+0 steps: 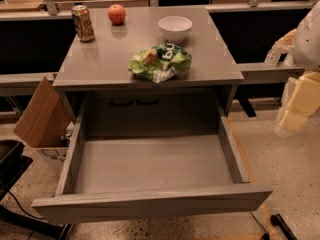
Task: Close top drawer
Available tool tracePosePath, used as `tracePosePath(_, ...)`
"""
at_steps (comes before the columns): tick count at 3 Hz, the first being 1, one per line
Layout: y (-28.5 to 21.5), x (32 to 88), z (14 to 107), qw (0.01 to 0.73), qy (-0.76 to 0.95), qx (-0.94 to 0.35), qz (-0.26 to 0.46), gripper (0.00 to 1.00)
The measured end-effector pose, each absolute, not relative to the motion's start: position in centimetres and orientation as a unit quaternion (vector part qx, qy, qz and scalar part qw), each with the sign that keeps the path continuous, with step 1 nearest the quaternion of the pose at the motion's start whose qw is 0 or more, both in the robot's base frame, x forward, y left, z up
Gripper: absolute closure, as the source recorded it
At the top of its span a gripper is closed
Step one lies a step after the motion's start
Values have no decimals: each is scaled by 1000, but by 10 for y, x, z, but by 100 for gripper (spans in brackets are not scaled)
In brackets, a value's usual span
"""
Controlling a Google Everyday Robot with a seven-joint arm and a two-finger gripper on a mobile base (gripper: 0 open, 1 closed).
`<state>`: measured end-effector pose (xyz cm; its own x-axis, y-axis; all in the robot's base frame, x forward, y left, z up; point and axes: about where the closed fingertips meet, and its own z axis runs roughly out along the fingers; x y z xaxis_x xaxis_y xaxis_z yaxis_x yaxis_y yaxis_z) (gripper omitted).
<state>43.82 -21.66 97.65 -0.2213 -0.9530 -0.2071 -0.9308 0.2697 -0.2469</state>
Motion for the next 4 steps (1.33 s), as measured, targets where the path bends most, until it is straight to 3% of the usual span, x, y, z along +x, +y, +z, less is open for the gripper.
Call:
tracePosePath(2, -210, 433, 960, 175, 780, -600, -23, 1)
tracePosePath(4, -186, 398, 878, 188, 787, -588, -20, 46)
